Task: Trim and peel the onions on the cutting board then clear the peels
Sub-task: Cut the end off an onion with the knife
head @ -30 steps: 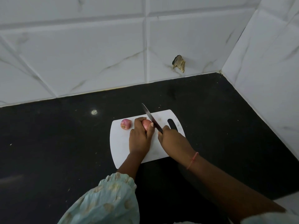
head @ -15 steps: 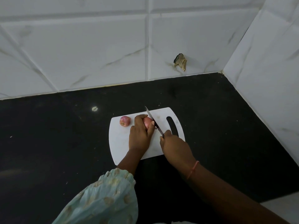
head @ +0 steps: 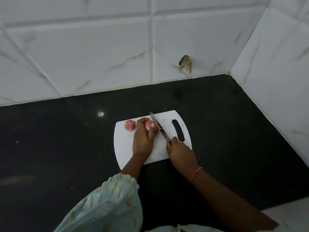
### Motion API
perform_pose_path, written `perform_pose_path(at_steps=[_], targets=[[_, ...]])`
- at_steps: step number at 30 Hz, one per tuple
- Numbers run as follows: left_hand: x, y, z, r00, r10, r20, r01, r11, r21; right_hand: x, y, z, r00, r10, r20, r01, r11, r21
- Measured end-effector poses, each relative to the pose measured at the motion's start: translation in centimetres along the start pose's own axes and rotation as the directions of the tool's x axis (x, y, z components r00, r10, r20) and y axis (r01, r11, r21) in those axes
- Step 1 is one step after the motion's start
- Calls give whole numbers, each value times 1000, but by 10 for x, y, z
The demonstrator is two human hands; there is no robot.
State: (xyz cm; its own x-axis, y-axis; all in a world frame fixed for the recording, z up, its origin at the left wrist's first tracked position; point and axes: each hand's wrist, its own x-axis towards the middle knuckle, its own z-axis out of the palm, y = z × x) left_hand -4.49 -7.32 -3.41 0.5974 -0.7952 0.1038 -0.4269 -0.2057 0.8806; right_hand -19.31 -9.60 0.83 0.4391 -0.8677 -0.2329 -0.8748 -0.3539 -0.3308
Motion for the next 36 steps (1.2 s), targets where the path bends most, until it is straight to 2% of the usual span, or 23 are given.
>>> perform_pose_path(at_steps=[7, 11, 17, 21, 28, 32, 36], targets=[[-3, 3, -2, 1000, -27, -12, 26, 995, -92, 2, 8, -14, 996, 85, -30, -82, 991, 108], [-4, 4, -2, 1000, -12, -13, 11, 997, -77, -3, 5, -19, 982, 15, -189, 4, 995, 100], [-4, 5, -2, 1000, 28, -10, -28, 999, -40, -7, -3, -25, 978, 27, -205, 7, 987, 161], [-3, 5, 0, 999, 37, -17, -37, 999, -1, -15, -10, -23, 991, -45, -129, 54, 996, 72], [-2, 5, -2, 992, 127, 16, -127, 992, 6, -18, -9, -19, 999, -14, -48, 17, 999, 52], [0, 0, 0, 993, 107, 50, -109, 994, 24, -11, -8, -25, 999, -21, 35, 17, 994, 110], [1, -1, 1, 996, 56, 64, -59, 997, 42, 0, -18, -25, 999, -23, 35, 21, 998, 55]])
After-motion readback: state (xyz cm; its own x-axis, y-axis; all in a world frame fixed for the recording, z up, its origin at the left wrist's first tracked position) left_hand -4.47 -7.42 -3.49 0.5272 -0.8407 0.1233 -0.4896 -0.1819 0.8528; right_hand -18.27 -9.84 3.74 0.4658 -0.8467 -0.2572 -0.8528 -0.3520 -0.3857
